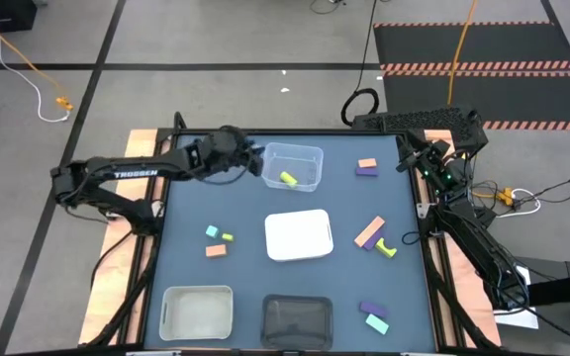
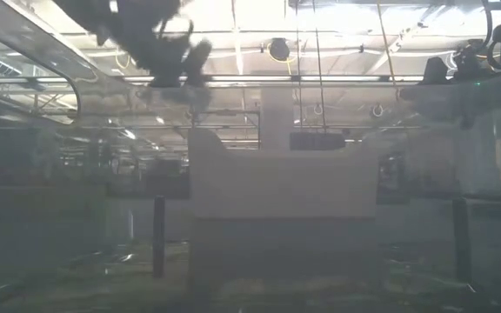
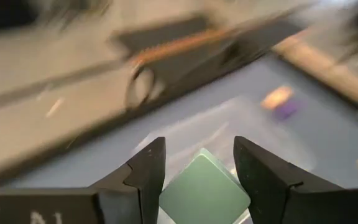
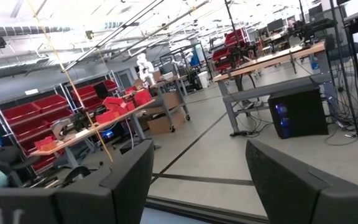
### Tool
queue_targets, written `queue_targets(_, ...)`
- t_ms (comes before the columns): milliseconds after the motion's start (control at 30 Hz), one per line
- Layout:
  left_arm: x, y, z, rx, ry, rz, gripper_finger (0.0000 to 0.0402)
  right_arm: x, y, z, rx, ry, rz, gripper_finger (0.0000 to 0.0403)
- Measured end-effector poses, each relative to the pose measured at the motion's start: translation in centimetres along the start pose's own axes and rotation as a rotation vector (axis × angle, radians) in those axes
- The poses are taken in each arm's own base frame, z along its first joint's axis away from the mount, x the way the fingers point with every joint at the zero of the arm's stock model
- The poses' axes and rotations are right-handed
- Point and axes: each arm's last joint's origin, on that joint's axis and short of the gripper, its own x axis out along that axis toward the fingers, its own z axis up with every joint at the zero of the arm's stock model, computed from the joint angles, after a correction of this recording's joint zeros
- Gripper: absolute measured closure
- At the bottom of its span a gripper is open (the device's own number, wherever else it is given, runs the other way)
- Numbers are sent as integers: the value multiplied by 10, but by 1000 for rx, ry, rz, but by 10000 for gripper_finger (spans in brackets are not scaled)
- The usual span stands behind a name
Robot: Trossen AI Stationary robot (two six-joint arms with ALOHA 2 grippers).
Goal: Sort & place blocks by color
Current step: Put the top blue block into the white bin
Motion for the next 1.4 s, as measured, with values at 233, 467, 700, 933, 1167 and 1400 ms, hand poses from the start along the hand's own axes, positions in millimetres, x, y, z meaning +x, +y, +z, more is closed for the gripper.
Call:
queue_targets(233, -22, -42, 23, 147, -321, -262, 230, 0, 0, 0, 48, 1, 1, 156)
queue_targets(467, -34, -60, 25, 177, -417, -343, 230, 0, 0, 0, 53, 3, 2, 156)
queue_targets(700, -34, -77, 7, 161, -299, -442, 230, 0, 0, -1, 56, 7, 1, 156)
queue_targets(933, -20, -104, -38, 178, -72, -522, 220, 0, 1, -1, 103, 32, 47, 156)
queue_targets(1167, -2, -117, -77, 162, 93, -513, 230, 0, 10, -4, 104, 103, 229, 156)
queue_targets(1400, 12, -118, -99, 76, 216, -486, 165, 1, 24, -4, -2, 81, 363, 156)
